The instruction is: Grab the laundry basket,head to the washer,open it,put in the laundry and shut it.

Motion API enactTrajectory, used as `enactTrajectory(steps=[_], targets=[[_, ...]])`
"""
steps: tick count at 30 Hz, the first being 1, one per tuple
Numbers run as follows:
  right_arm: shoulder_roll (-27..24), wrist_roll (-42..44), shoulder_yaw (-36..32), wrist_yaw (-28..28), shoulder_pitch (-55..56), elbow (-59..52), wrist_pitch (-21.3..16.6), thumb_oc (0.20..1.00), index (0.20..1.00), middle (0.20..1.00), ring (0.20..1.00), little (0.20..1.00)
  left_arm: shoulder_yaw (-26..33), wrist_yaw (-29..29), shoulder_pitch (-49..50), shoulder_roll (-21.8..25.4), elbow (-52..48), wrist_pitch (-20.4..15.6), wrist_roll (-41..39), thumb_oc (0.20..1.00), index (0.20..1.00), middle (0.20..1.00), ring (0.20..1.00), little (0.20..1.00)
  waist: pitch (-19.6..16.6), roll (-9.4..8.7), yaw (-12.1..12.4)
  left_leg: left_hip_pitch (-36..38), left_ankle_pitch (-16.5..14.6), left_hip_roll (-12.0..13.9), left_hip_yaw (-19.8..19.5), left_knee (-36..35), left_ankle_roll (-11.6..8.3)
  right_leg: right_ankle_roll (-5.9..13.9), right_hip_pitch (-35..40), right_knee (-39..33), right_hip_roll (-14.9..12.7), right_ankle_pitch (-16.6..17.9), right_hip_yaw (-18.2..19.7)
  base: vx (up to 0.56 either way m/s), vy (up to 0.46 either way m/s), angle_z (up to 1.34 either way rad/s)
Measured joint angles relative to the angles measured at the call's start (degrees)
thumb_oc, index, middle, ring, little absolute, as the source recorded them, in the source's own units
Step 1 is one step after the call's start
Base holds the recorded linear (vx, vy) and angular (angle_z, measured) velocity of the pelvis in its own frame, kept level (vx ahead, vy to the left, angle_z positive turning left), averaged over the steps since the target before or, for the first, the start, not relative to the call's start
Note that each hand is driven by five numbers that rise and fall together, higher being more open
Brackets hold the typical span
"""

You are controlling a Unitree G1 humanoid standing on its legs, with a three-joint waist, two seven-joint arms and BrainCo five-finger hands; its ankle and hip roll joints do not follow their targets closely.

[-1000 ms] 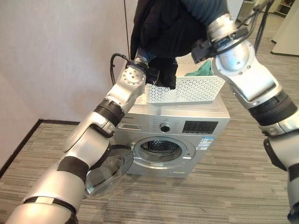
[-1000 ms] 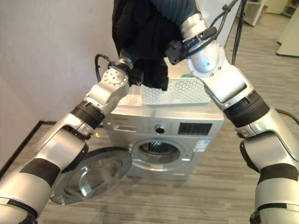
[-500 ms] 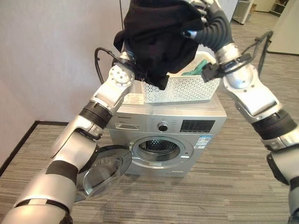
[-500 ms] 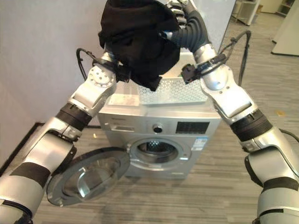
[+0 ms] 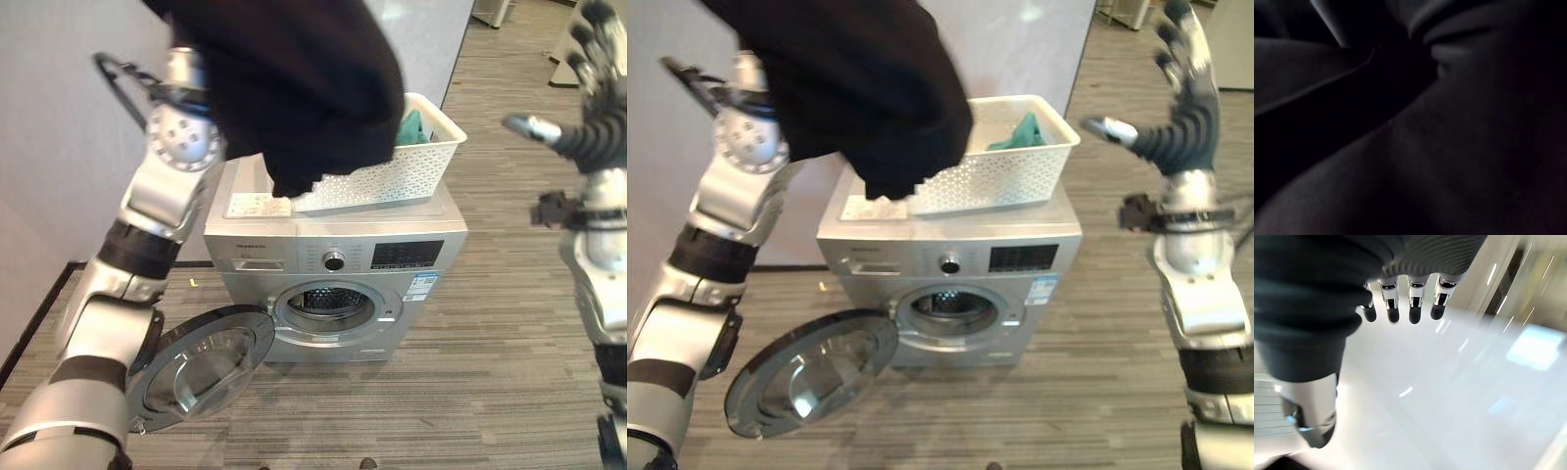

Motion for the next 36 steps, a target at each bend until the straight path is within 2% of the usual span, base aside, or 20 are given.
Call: enactTrajectory(steps=[3, 5, 8, 10, 12, 14, 15, 17, 18, 20, 23, 25, 27, 29, 33, 36], targets=[[4.42, -9.71, -1.39, -1.01, 10.28, 3.58, 3.95, 1.000, 1.000, 1.000, 1.000, 1.000, 4.41, 0.32, 5.55, -0.05, -5.88, -0.84, 2.81, 0.200, 0.200, 0.200, 0.200, 0.200, 0.06, 0.01, 0.27, -0.05, -0.04, -0.06, -0.12, 0.01, -0.02, 0.03, 0.00, -0.11, -0.18, -0.04, -0.07, 0.00, -0.007, 0.01], [7.36, -14.29, -1.09, -0.85, 18.40, 6.37, 5.04, 1.000, 1.000, 1.000, 1.000, 1.000, 5.77, 0.20, 8.76, -0.02, -9.28, -0.89, 5.00, 0.200, 0.200, 0.200, 0.200, 0.200, 0.08, 0.20, 1.24, -0.20, -0.05, -0.21, -0.37, 0.02, -0.03, 0.18, 0.01, -0.12, -0.37, -0.18, -0.37, 0.00, -0.029, 0.08], [10.08, -18.67, 3.16, 1.12, 26.77, 13.11, 8.77, 1.000, 1.000, 1.000, 1.000, 1.000, 11.02, 0.25, 12.58, 1.48, -14.85, -1.29, 8.55, 0.200, 0.200, 0.200, 0.200, 0.200, 0.05, 0.22, 1.95, -0.42, -0.06, -0.41, -0.97, 0.04, 0.02, 0.16, 0.18, -0.11, -0.46, -0.27, -0.95, -0.01, -0.029, 0.10], [12.37, -18.52, 4.78, 1.18, 25.60, 18.80, 7.94, 1.000, 1.000, 1.000, 1.000, 1.000, 12.61, 0.08, 14.92, 2.22, -15.87, -1.53, 8.58, 0.200, 0.200, 0.200, 0.200, 0.200, -0.34, 0.16, 2.03, -0.61, -0.06, -0.42, -1.44, 0.03, 0.02, 0.19, 0.23, -0.10, -0.44, -0.29, -1.34, -0.02, -0.020, 0.11], [14.15, -18.44, 8.38, 2.51, 25.59, 26.30, 9.40, 1.000, 1.000, 1.000, 1.000, 1.000, 15.05, -0.33, 20.28, 2.64, -18.25, -2.12, 8.55, 0.200, 0.200, 0.200, 0.200, 0.200, -0.46, 0.16, 2.36, -1.03, 0.02, -0.38, -2.18, 0.04, -0.07, 0.07, 0.16, -0.11, -0.40, -0.42, -2.10, -0.02, -0.004, 0.15], [17.30, -17.28, 9.23, 3.22, 26.22, 31.33, 9.33, 1.000, 1.000, 1.000, 1.000, 1.000, 17.54, -0.83, 27.09, 2.21, -20.50, -2.55, 8.38, 0.200, 0.200, 0.200, 0.200, 0.200, -0.50, 0.38, 3.68, -1.12, 0.05, -0.40, -2.31, 0.04, -0.08, 0.09, 0.18, -0.09, -0.37, -0.43, -2.31, -0.01, -0.003, 0.07], [21.42, -15.53, 9.92, 3.51, 26.81, 36.70, 10.07, 1.000, 1.000, 1.000, 1.000, 1.000, 19.35, -1.27, 34.78, -0.36, -21.83, -2.70, 8.24, 0.200, 0.200, 0.200, 0.200, 0.200, -0.49, 0.37, 4.76, -1.09, 0.04, -0.45, -2.64, 0.08, -0.08, 0.13, 0.25, -0.10, -0.40, -0.65, -2.53, -0.02, 0.001, 0.09], [24.08, -14.52, 12.02, 4.33, 27.95, 40.37, 10.38, 1.000, 1.000, 1.000, 1.000, 1.000, 20.15, -2.35, 40.99, -2.66, -22.14, -2.52, 7.79, 0.200, 0.200, 0.200, 0.200, 0.200, -0.34, 0.14, 6.12, -1.36, 0.06, -0.56, -3.12, 0.05, -0.08, 0.19, 0.29, -0.10, -0.47, -0.69, -3.00, -0.02, -0.003, 0.18], [27.86, -13.58, 13.23, 4.54, 27.04, 48.01, 10.74, 1.000, 1.000, 1.000, 1.000, 1.000, 20.28, -3.25, 47.44, -5.78, -22.15, -2.30, 7.74, 0.200, 0.200, 0.200, 0.200, 0.200, 0.06, -0.62, 6.85, -1.39, 0.07, -0.64, -3.76, 0.06, -0.09, 0.28, 0.73, -0.11, -0.53, -1.01, -3.71, 0.00, -0.010, 0.22], [31.48, -10.05, 13.88, 4.84, 25.94, 58.48, 10.56, 1.000, 1.000, 1.000, 1.000, 1.000, 20.39, -4.23, 53.30, -6.56, -22.17, -2.15, 8.33, 0.200, 0.200, 0.200, 0.200, 0.200, 0.44, -1.25, 8.16, -1.50, 0.04, -0.64, -4.30, 0.03, -0.17, 0.28, 0.85, -0.11, -0.50, -1.41, -4.07, -0.02, 0.004, 0.17], [34.47, -5.35, 14.15, 6.20, 26.10, 67.67, 10.77, 1.000, 1.000, 1.000, 1.000, 1.000, 20.52, -5.56, 61.06, -6.70, -22.23, -2.07, 8.45, 0.200, 0.200, 0.200, 0.200, 0.200, 0.86, -1.12, 9.10, -2.13, 0.08, -0.91, -5.22, 0.06, -0.14, 0.29, 0.75, -0.11, -0.68, -1.54, -5.18, -0.03, 0.012, 0.15], [34.89, -2.99, 15.57, 6.93, 25.83, 72.38, 10.79, 1.000, 1.000, 1.000, 1.000, 1.000, 20.24, -7.23, 64.69, -7.63, -22.29, -1.55, 8.45, 0.200, 0.200, 0.200, 0.200, 0.200, 1.45, -0.86, 9.84, -2.21, 0.05, -1.12, -5.33, 0.14, -0.09, 0.41, 0.78, -0.11, -0.89, -1.59, -5.34, -0.06, 0.029, 0.09], [34.79, -2.41, 16.58, 7.58, 23.48, 78.01, 10.36, 1.000, 1.000, 1.000, 1.000, 1.000, 16.86, -10.21, 67.54, -8.57, -22.38, -1.45, 8.34, 0.200, 0.200, 0.200, 0.200, 0.200, 2.49, -0.91, 11.02, -3.15, 0.17, -1.32, -5.92, 0.13, -0.03, 0.46, 0.20, -0.11, -1.04, -1.59, -5.83, -0.06, 0.032, 0.13], [34.65, -2.36, 17.35, 7.96, 22.62, 78.30, 10.21, 1.000, 1.000, 1.000, 1.000, 1.000, 13.84, -11.55, 68.16, -9.13, -21.87, -1.64, 7.89, 0.200, 0.200, 0.200, 0.200, 0.200, 3.05, -1.04, 11.74, -3.99, 0.58, -1.57, -6.93, 0.31, 0.09, 0.57, 0.20, 0.18, -1.12, -1.38, -7.06, -0.05, 0.040, 0.26], [32.30, -2.93, 24.55, 7.75, 18.23, 76.71, 10.46, 1.000, 1.000, 1.000, 1.000, 1.000, 2.93, -13.63, 65.19, -7.89, -16.69, -1.30, 7.80, 0.200, 0.200, 0.200, 0.200, 0.200, 6.16, -1.94, 12.35, -5.61, 0.59, -1.97, -8.52, 1.81, 0.20, 0.54, -0.10, 0.34, -1.36, -1.33, -8.63, -0.06, 0.073, 0.21], [32.85, -3.37, 24.43, 7.31, 13.25, 74.92, 9.82, 1.000, 1.000, 1.000, 1.000, 1.000, -1.28, -15.00, 61.53, -7.86, -11.49, -0.69, 7.93, 0.200, 0.200, 0.200, 0.200, 0.200, 8.56, -2.76, 12.34, -7.37, 0.06, -2.13, -8.16, 3.63, 0.65, 0.43, -1.12, 0.39, -1.64, -0.96, -8.13, -0.02, 0.145, -0.05]])
